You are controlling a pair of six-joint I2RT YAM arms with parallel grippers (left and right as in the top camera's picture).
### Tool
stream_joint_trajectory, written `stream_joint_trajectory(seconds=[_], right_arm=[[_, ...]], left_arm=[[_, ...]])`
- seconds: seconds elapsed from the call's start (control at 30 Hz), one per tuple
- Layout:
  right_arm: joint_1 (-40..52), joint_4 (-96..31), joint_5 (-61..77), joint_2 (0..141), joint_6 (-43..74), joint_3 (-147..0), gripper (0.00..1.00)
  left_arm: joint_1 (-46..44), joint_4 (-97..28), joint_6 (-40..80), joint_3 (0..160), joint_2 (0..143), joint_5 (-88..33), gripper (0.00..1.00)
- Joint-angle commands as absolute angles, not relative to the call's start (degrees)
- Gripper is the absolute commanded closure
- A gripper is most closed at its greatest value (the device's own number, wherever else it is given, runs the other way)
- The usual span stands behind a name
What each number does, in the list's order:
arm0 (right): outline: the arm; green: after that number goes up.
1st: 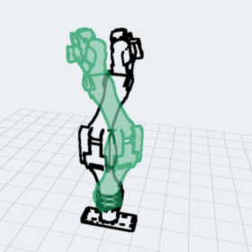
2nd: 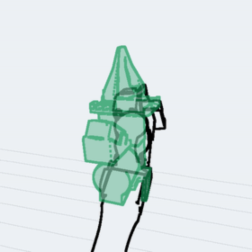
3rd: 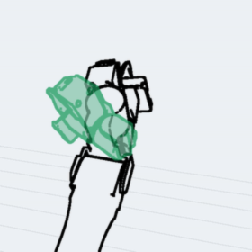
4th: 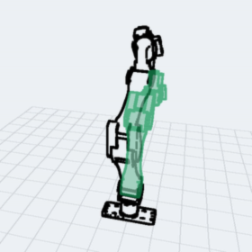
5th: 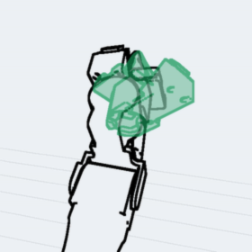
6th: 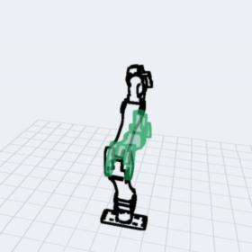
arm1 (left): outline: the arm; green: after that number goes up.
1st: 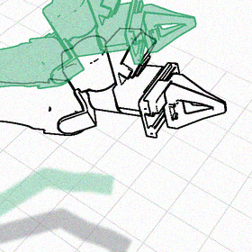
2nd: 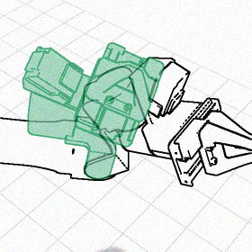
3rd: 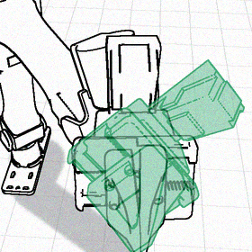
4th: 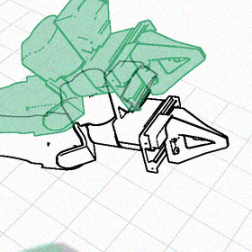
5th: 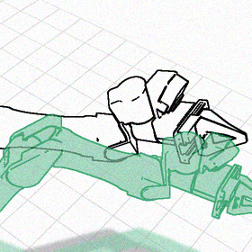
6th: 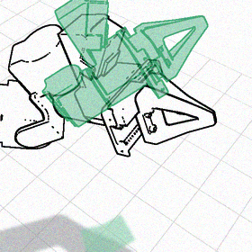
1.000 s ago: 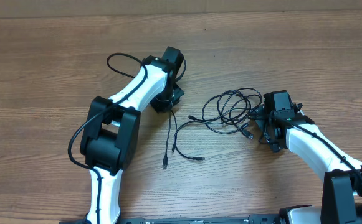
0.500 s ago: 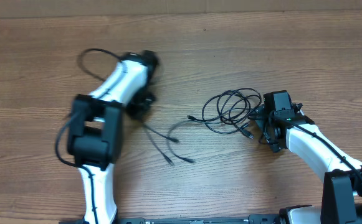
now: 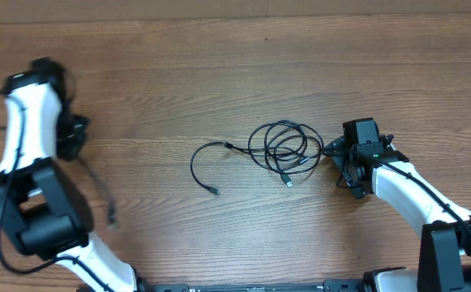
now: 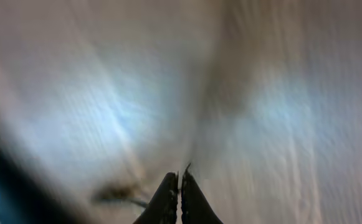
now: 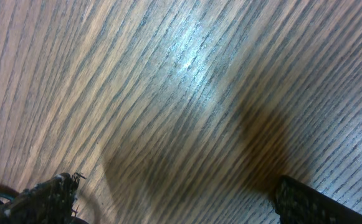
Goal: Untangle cables
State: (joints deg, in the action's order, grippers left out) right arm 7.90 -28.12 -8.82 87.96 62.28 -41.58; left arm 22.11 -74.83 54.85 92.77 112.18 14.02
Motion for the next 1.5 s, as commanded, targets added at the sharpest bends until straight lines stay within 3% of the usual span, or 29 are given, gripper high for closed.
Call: stream_joint_trajectory(seconds=[0.0,0.37,0.87,1.23,1.47], right_arm=[[7.7,-28.8,-7.3,88.8,62.5,-40.5,0.00],[7.7,-28.8,-7.3,88.8,62.5,-40.5,0.00],[7.7,-28.8,-7.3,88.8,62.5,-40.5,0.00],[7.7,-28.8,-7.3,88.8,62.5,-40.5,0.00],[7.7,-28.8,-7.3,88.8,62.5,-40.5,0.00]], left_arm=[[28.3,-75.4,53.8,93.2,109.7,15.5,0.95],[41.1,-72.1,55.7,93.0,109.7,16.5,0.96],[31.3,-60.0,48.2,95.5,108.9,11.1,0.96],[31.3,-67.9,38.2,111.4,102.5,10.1,0.96],[33.0,-72.5,34.6,114.9,100.7,19.3,0.96]])
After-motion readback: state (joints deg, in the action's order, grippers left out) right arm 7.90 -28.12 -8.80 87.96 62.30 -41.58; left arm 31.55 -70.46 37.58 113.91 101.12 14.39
